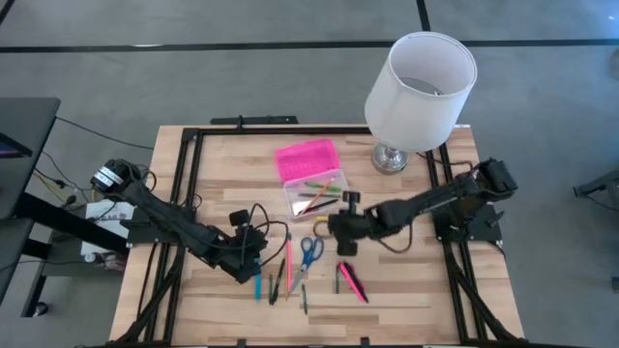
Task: Pick & place school supplies into a supply box
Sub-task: Put the yellow pen into the pink supply box
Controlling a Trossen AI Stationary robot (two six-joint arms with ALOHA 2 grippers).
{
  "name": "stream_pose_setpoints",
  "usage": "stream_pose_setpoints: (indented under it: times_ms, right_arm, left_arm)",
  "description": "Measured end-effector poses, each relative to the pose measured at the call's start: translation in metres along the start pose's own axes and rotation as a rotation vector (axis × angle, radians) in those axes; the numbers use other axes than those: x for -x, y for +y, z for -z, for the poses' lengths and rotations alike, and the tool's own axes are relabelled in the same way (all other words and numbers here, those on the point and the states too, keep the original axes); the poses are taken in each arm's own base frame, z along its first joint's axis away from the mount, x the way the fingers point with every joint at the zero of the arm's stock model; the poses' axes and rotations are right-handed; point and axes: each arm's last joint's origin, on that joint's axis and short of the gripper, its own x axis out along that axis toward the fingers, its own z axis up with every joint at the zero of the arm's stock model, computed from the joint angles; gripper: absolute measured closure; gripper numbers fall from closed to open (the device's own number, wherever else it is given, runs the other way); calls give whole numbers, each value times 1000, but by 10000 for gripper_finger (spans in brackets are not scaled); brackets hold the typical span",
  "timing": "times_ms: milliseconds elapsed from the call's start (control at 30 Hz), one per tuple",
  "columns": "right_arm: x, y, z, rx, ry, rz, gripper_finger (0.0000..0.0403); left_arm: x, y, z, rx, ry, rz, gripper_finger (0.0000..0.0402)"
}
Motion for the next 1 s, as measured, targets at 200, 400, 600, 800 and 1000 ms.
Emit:
stream_pose_setpoints:
  times_ms: [200, 400, 600, 800, 1000]
  right_arm:
    - [-15, -37, -3, 11, 1, 60, 387]
    - [-26, -67, 1, -30, 30, 97, 385]
    - [-36, -86, -1, -55, -12, 41, 384]
    - [-58, -98, 6, -42, 8, -14, 384]
    - [-77, -104, 12, -71, 30, -2, 381]
  left_arm:
    - [5, -8, 15, 4, -19, -5, 290]
    - [12, -15, 22, -11, -56, -11, 290]
    - [13, -16, 23, -7, -59, -5, 291]
    - [13, -16, 23, 8, -61, -3, 291]
    - [13, -16, 23, 18, -61, -3, 291]
